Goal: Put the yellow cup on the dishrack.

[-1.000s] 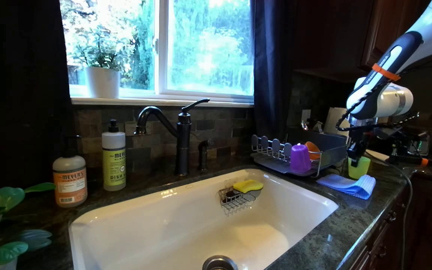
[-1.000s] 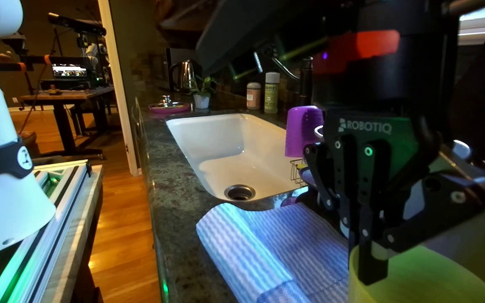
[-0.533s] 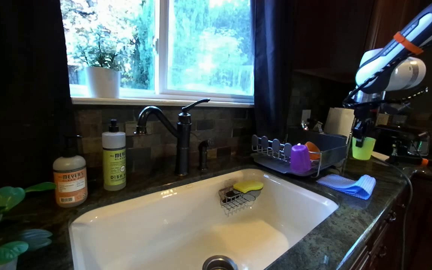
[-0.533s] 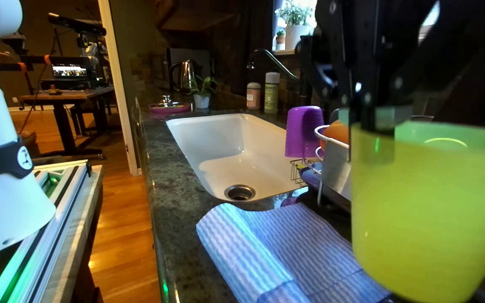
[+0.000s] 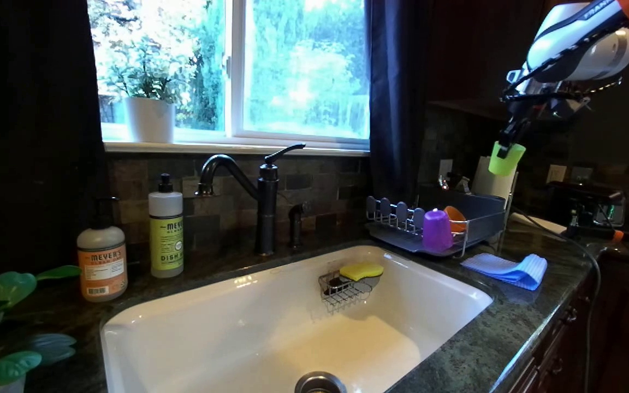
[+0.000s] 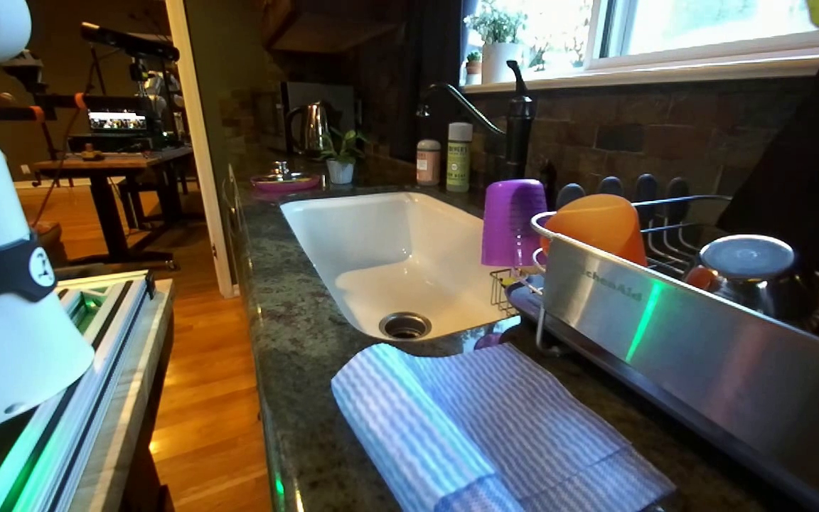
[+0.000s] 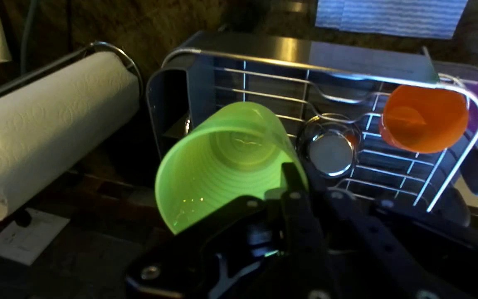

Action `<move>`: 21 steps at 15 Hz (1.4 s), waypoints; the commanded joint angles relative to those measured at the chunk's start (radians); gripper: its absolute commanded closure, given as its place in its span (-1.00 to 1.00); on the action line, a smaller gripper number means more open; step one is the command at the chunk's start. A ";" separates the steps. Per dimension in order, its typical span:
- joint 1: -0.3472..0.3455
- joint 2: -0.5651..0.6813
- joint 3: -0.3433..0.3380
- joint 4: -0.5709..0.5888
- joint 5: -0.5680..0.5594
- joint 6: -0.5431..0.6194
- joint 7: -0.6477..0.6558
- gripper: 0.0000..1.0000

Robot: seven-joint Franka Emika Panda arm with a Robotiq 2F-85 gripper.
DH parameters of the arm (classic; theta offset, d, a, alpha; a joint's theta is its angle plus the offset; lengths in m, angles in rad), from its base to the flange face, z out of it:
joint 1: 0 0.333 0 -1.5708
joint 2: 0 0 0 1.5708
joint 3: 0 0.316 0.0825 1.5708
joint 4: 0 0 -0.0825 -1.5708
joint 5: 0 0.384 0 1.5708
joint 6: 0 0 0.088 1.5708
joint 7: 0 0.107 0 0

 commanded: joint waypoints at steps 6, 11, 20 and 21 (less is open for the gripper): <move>0.095 0.082 -0.015 0.084 0.082 0.018 -0.058 0.98; 0.194 0.270 -0.026 0.293 0.278 -0.066 -0.189 0.98; 0.127 0.444 0.067 0.422 0.395 -0.120 -0.204 0.91; 0.126 0.451 0.062 0.429 0.366 -0.123 -0.159 0.98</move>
